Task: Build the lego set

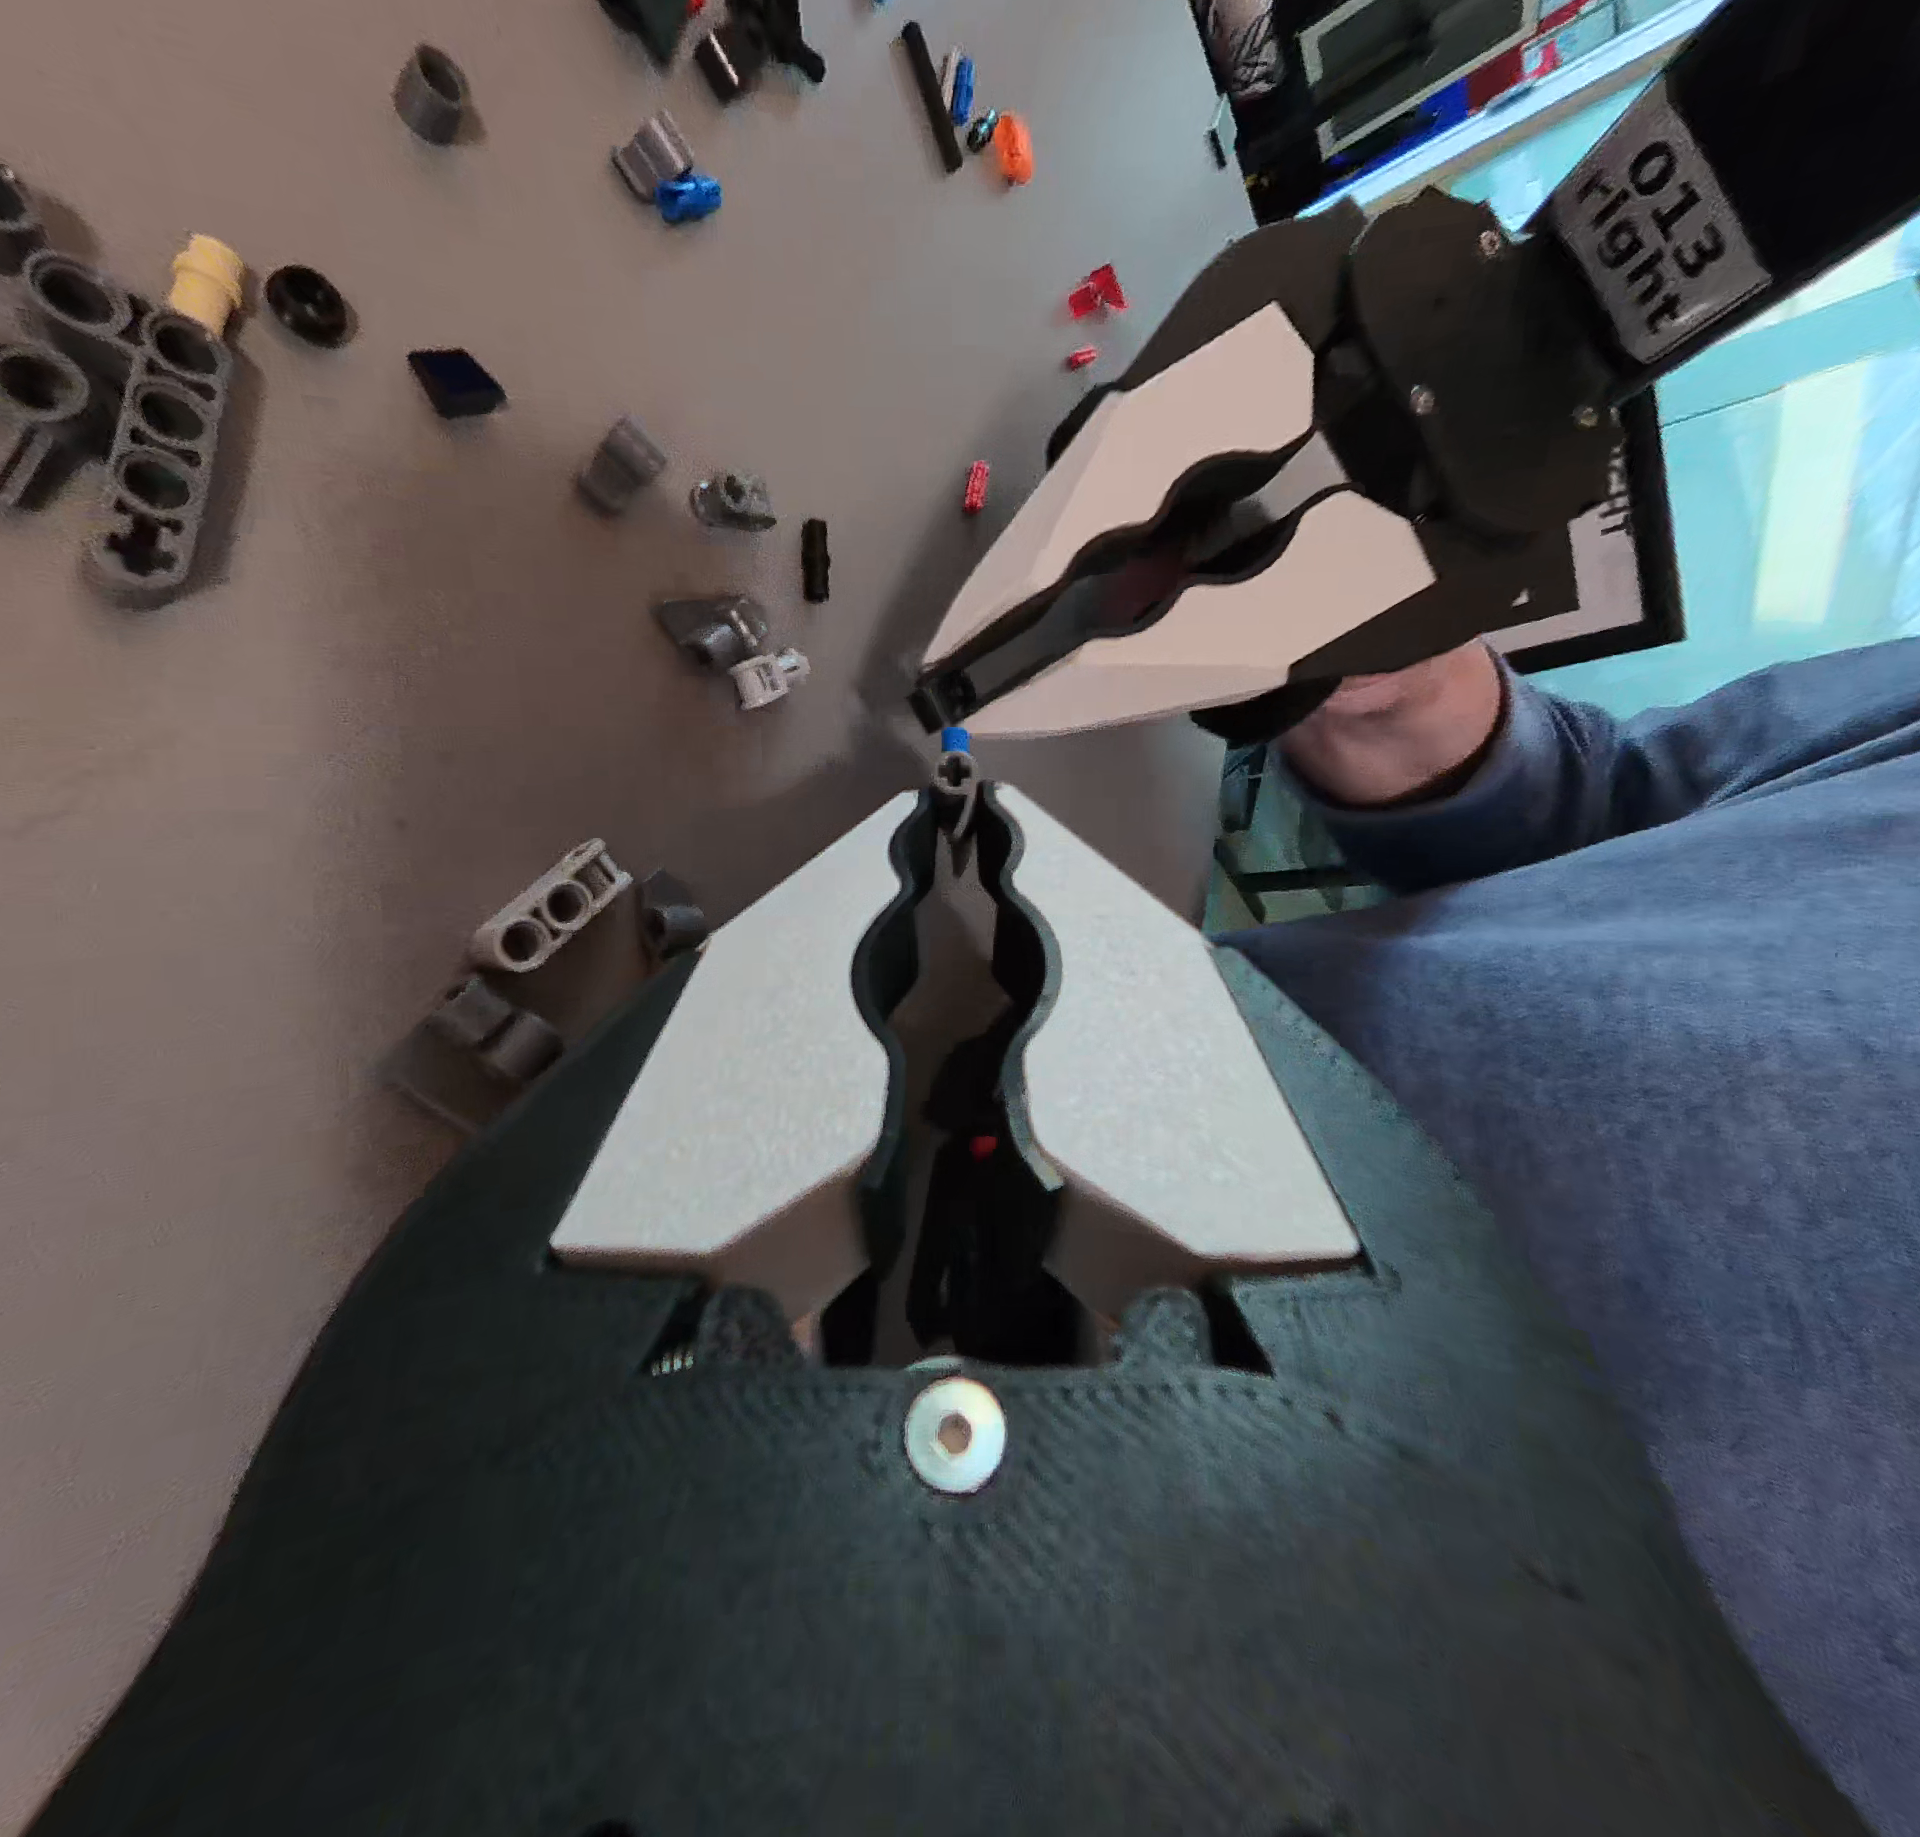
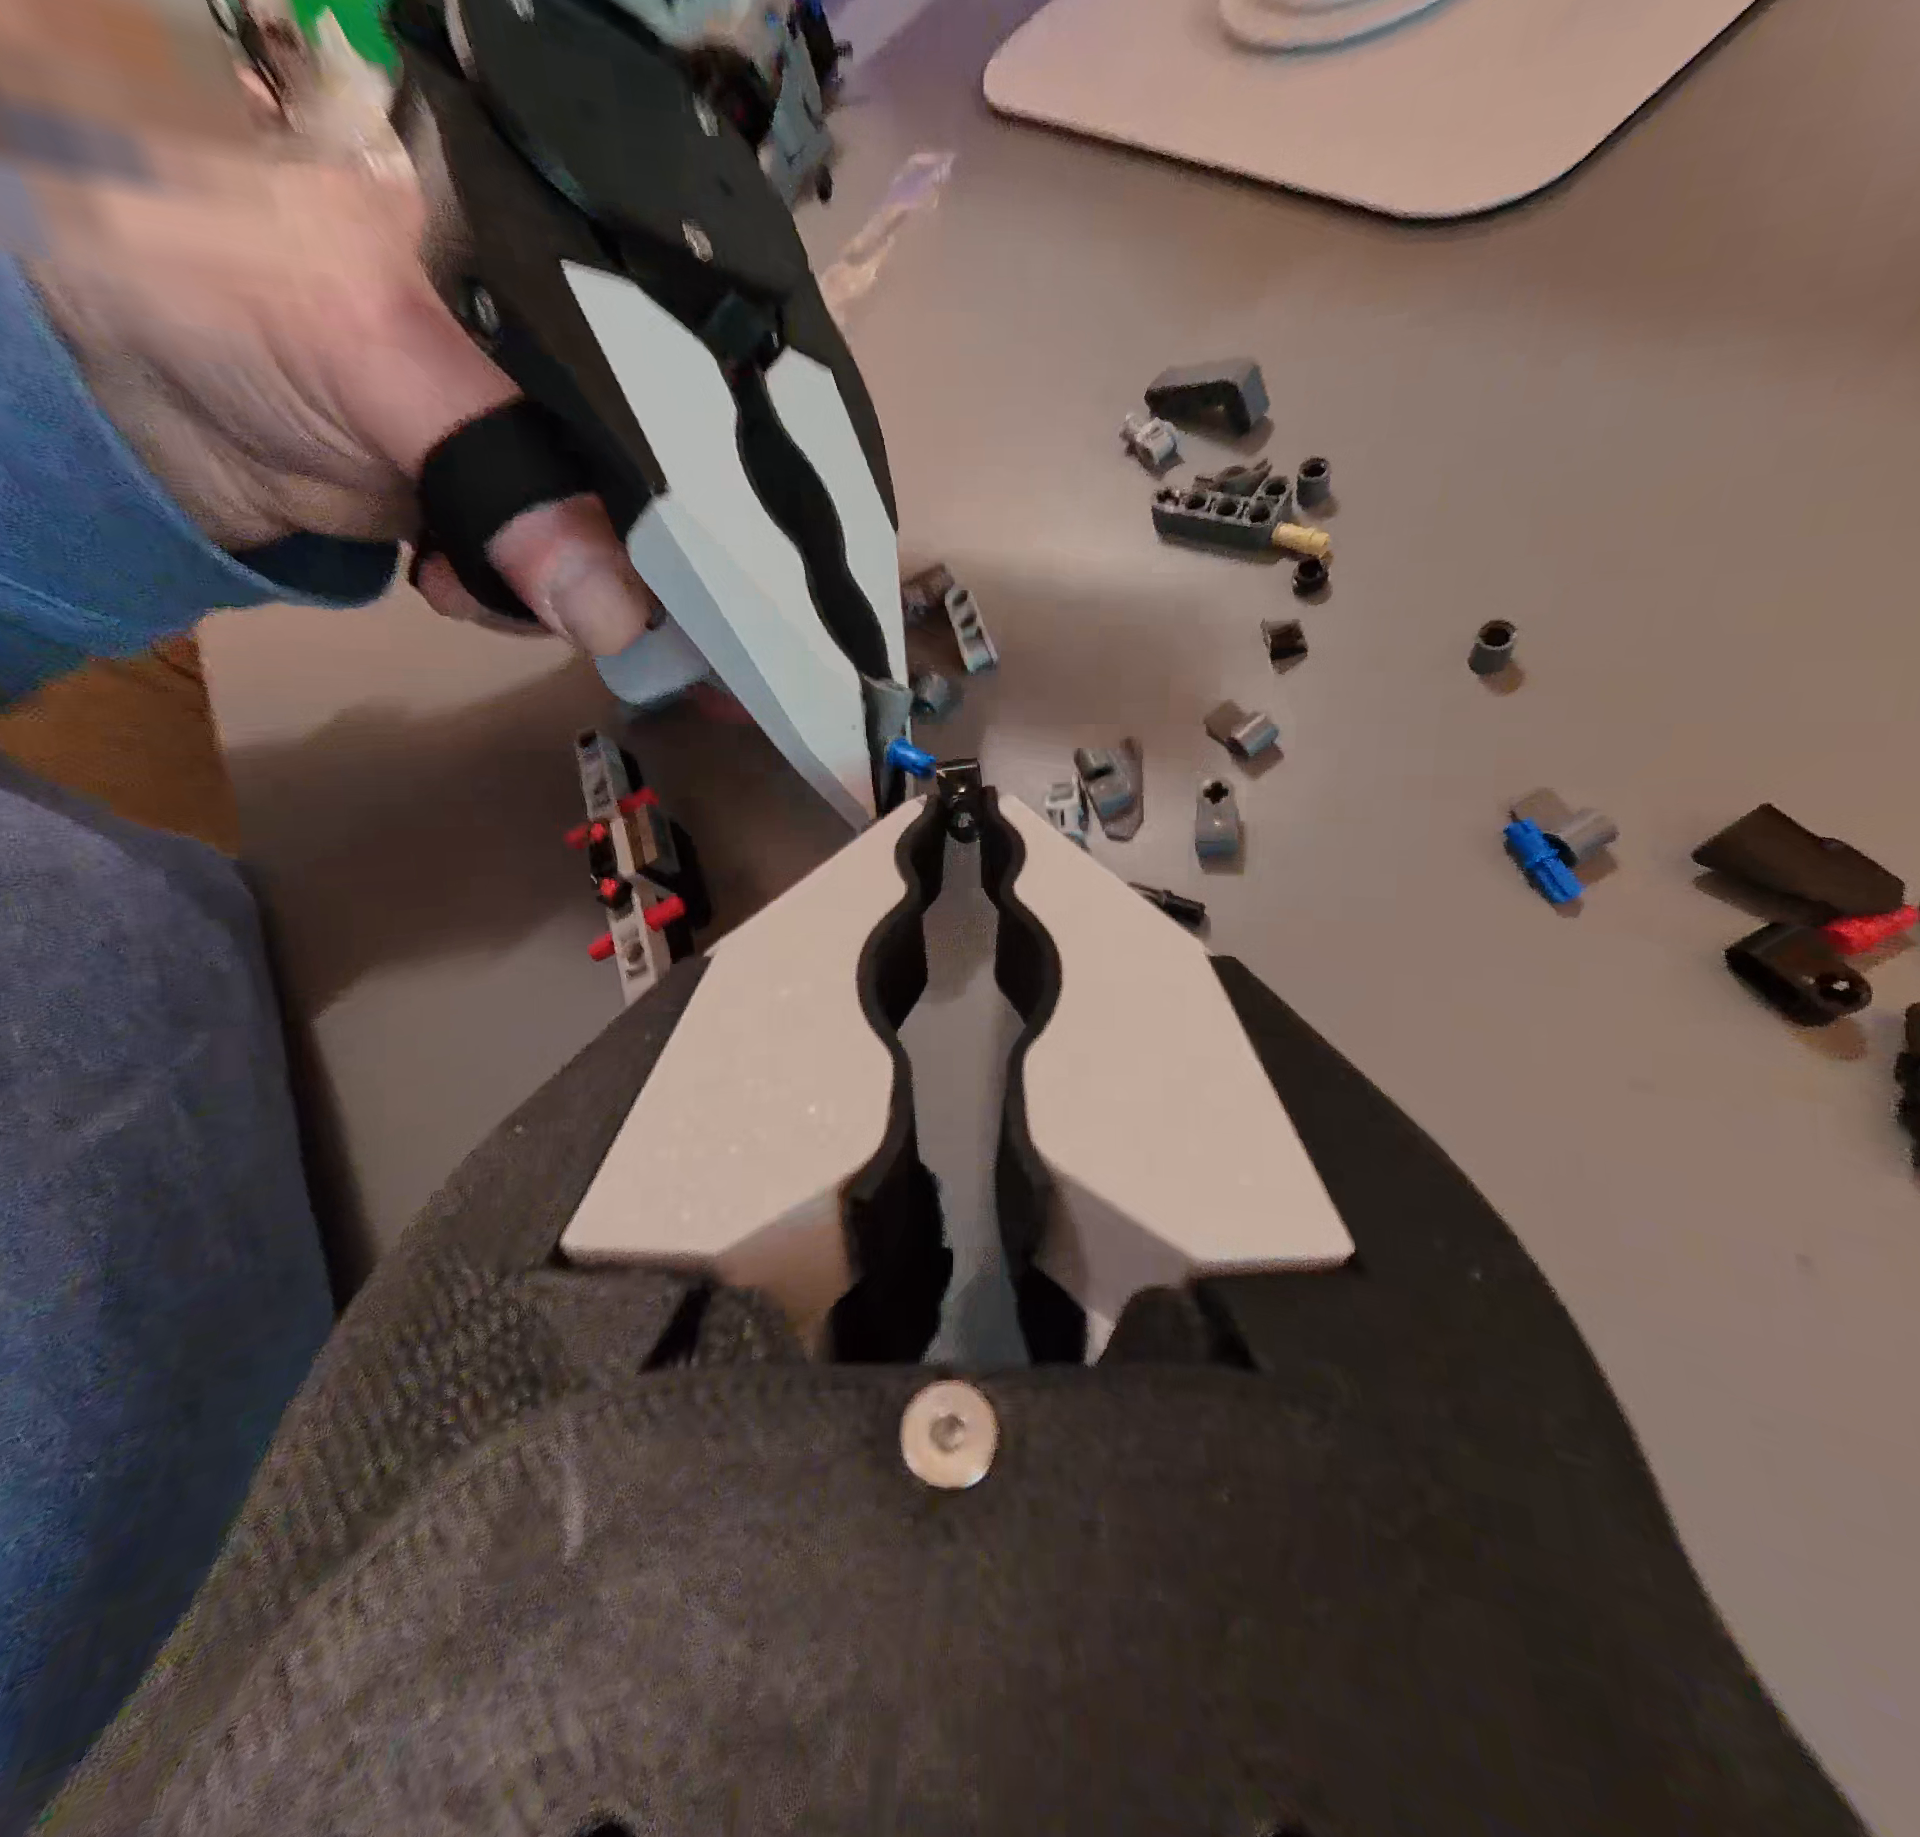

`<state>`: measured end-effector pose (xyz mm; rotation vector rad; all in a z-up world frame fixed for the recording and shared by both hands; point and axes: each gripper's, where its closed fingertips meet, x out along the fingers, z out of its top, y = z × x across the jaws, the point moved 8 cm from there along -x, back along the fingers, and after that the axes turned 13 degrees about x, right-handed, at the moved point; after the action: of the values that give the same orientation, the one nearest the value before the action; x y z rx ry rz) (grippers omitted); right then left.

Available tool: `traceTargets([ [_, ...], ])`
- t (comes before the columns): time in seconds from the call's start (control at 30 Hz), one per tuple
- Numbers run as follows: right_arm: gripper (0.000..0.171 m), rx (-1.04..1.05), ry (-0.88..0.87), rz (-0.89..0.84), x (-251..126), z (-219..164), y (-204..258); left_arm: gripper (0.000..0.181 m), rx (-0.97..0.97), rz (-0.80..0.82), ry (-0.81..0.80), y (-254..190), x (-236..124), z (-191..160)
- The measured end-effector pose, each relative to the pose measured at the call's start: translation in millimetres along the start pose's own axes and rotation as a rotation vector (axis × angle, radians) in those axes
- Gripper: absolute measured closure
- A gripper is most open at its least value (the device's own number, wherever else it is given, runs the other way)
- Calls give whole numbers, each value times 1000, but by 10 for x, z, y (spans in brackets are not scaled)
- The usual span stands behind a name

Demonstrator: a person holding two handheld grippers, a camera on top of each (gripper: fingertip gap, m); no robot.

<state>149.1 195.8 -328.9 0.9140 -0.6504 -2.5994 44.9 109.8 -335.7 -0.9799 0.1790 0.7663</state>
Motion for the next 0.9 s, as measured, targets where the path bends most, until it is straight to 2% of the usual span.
traceTargets([
  [0.43, 167, 8, -98, -18, -29, 77, 26, 175, -77, -76, -126, 28, -29, 55],
  [0.9, 168, -210, -206, -202, -39, 156, 174, 175, -159, -124, -244, 31, -89, 118],
])
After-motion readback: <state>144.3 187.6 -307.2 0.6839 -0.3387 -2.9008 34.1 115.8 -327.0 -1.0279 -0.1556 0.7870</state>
